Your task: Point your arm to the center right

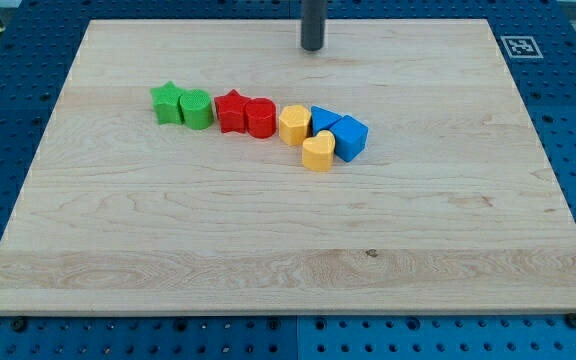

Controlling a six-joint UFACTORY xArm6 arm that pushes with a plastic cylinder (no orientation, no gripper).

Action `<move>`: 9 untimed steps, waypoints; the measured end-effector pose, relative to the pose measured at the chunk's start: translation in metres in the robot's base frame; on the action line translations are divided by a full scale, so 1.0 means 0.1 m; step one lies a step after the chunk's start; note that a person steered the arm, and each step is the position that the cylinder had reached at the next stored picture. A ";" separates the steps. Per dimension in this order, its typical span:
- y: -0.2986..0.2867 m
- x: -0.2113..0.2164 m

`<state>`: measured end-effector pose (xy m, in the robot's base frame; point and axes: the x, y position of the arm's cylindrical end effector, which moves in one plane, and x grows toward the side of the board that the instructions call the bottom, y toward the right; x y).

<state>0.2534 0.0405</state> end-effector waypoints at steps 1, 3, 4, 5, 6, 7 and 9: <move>0.09 0.02; 0.52 0.02; 0.65 0.02; 0.99 0.03; 1.33 0.11; 1.59 0.25; 2.13 0.58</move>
